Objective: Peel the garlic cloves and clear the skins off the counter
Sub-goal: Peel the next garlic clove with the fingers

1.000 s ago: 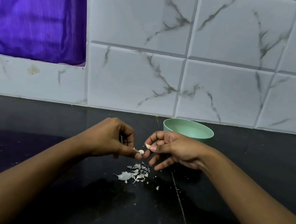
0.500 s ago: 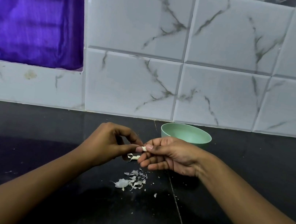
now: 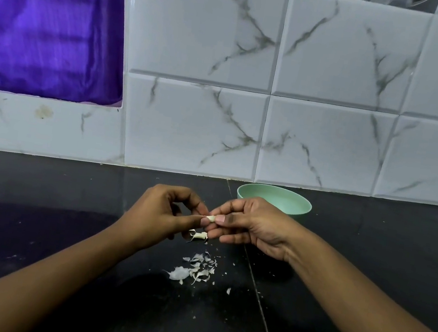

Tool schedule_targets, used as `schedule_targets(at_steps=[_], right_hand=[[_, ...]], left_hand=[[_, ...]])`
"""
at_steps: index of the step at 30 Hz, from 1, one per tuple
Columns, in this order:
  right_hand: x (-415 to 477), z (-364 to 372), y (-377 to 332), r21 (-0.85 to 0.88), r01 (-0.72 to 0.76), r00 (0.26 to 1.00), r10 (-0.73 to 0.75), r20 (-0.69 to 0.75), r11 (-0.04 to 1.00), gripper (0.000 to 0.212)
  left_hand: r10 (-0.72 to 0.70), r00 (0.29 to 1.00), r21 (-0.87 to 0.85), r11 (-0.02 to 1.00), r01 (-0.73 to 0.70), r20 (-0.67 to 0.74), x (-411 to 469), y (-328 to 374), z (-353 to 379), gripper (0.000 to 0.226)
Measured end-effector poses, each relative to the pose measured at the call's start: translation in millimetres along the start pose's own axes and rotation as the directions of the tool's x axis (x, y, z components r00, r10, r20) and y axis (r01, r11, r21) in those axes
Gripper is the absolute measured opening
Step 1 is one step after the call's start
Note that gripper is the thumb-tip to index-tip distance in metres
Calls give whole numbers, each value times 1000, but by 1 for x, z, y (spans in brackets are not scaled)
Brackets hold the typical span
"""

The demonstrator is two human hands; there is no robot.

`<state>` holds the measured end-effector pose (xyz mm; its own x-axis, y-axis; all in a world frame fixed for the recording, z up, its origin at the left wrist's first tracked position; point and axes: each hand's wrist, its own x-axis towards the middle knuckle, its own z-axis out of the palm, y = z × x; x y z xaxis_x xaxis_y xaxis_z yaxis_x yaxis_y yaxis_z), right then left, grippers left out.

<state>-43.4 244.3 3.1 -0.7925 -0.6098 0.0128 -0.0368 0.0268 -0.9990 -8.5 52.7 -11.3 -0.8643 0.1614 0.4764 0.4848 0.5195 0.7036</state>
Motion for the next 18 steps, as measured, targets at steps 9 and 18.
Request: schedule_targets(at_steps=[9, 18], right_hand=[[-2, -2, -3, -3, -82, 994, 82, 66, 997, 14], [-2, 1, -2, -88, 22, 999, -19, 36, 996, 13]], left_hand=[[60, 998, 19, 998, -61, 17, -2, 3, 2, 10], [-14, 1000, -69, 998, 14, 2, 1, 0, 2, 14]])
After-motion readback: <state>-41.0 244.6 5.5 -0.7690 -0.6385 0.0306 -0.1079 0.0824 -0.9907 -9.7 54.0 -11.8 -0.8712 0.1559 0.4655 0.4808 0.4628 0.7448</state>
